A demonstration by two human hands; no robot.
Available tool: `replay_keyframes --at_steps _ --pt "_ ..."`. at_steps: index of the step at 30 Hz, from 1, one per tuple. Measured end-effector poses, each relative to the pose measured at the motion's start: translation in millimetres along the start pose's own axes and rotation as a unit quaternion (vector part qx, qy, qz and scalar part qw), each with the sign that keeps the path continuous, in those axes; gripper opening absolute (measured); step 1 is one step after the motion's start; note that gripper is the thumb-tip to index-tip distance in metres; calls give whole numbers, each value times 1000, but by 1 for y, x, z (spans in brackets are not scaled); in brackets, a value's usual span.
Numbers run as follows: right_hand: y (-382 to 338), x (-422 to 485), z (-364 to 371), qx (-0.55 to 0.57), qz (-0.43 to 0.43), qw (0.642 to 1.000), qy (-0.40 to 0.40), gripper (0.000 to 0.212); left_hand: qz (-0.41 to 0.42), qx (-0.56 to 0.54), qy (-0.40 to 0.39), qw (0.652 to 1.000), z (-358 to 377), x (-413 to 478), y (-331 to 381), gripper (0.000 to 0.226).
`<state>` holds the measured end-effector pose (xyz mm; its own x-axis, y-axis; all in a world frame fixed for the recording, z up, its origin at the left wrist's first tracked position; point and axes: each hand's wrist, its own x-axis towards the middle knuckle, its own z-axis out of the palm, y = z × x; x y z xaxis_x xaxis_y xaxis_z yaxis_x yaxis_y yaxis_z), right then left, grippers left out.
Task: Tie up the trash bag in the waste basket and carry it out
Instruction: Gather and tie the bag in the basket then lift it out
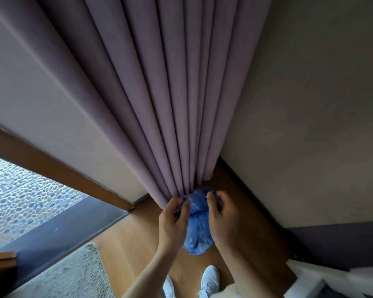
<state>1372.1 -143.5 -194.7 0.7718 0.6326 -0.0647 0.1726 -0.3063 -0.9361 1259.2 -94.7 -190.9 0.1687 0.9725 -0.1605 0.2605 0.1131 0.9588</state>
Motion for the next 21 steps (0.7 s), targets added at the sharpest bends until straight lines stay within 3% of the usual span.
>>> replay_keyframes --at_steps 8,21 --pt "-156 -40 -39 -48 -85 995 -33 9 51 -32 -13 998 -55 -41 152 18" --pt "-219 -85 -13 44 -104 994 -6 16 117 -86 46 988 -123 -60 186 25"
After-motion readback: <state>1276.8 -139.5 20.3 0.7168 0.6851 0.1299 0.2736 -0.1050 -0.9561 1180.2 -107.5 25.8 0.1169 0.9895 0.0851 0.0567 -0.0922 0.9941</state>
